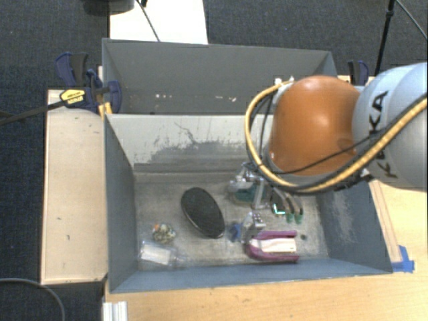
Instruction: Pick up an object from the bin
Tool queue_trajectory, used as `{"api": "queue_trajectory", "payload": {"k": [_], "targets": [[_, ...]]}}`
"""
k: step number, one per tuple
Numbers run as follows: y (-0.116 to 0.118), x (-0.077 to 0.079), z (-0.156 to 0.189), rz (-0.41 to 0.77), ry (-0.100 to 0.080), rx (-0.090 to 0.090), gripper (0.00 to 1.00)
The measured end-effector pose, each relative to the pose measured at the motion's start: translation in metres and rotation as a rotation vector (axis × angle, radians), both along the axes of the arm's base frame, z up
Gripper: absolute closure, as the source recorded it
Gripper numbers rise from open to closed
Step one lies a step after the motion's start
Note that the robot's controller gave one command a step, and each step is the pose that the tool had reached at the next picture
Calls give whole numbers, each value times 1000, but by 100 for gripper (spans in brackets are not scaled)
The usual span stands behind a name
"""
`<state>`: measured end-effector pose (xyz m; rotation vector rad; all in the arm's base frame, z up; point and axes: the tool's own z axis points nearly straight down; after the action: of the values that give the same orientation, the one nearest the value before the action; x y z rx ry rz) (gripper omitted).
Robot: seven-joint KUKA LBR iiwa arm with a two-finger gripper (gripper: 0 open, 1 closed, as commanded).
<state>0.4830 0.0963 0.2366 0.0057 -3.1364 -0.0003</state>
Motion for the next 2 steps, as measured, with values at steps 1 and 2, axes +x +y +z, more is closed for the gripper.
{"api": "queue_trajectory", "payload": {"k": [1, 2], "targets": [[-106, -5, -149, -45, 1, -2, 0], [-82, -2, -164, -280, -11, 0, 0]]}}
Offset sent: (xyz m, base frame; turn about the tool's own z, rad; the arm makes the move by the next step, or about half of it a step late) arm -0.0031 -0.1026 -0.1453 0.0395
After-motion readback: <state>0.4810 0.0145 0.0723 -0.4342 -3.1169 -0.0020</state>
